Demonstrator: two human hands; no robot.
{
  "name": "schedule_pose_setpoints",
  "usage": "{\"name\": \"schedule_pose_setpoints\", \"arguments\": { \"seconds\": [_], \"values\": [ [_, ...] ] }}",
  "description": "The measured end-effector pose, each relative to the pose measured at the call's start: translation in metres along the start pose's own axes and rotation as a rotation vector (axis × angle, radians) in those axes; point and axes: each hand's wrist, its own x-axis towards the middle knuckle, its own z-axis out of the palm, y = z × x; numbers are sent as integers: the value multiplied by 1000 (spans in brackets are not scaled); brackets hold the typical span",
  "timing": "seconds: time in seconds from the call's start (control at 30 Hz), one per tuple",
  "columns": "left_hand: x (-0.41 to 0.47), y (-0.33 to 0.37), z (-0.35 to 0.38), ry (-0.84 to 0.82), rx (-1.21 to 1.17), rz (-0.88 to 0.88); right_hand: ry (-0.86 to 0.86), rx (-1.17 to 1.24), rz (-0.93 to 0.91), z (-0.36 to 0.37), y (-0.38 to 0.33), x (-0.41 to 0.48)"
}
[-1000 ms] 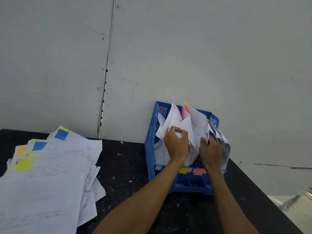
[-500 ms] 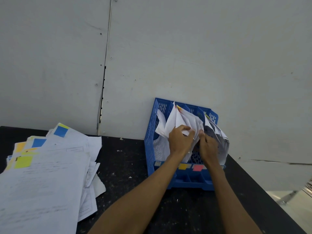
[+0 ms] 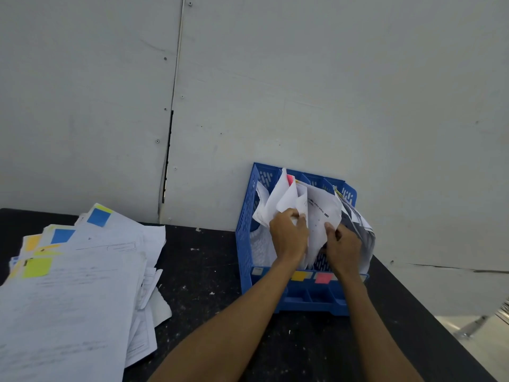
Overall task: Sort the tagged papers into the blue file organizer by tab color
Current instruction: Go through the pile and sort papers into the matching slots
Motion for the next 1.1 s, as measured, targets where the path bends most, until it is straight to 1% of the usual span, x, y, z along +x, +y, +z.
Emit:
{"name": "schedule_pose_setpoints", "arguments": {
  "seconds": [0.13, 0.3, 0.4, 0.47, 0.6, 0.67, 0.7, 0.77, 0.8, 0.83, 0.87, 0.9, 0.97, 1.03, 1.1],
  "values": [
    [0, -2, -3, 61, -28, -30, 29, -14, 26, 1, -5, -2],
    [-1, -5, -7, 98, -59, -55, 32, -46, 6, 2, -14, -4],
    [-1, -3, -11, 151, -107, -57, 139, -129, 22, -1, -25, -6],
    [0, -2, -13, 170, -133, -42, 189, -173, 26, -3, -30, -6],
    [0, -5, -15, 78, -130, 38, 59, -230, -24, 3, -18, -3],
    [-4, -4, -18, 89, -109, 126, 97, -257, -42, 4, -18, -6],
    [-7, -5, -18, 138, -65, 189, 150, -254, -41, 3, -20, -9],
    [-15, -6, -24, 314, 86, 307, 240, -247, -55, 4, -26, -13],
    [-19, -6, -26, 388, 138, 330, 242, -230, -96, 5, -26, -13],
    [-22, -6, -28, 427, 146, 303, 220, -223, -152, 7, -27, -13],
    [-24, -6, -28, 423, 113, 242, 195, -215, -199, 9, -27, -13],
    [-25, -6, -29, 385, 51, 169, 177, -199, -216, 11, -27, -13],
    [-27, -4, -29, 283, -111, 51, 163, -142, -182, 14, -29, -13],
    [-26, -1, -28, 173, -205, 29, 172, -67, -165, 16, -30, -14],
    [-24, -3, -25, 85, -174, 93, 170, -5, -180, 16, -33, -17]
  ]
}}
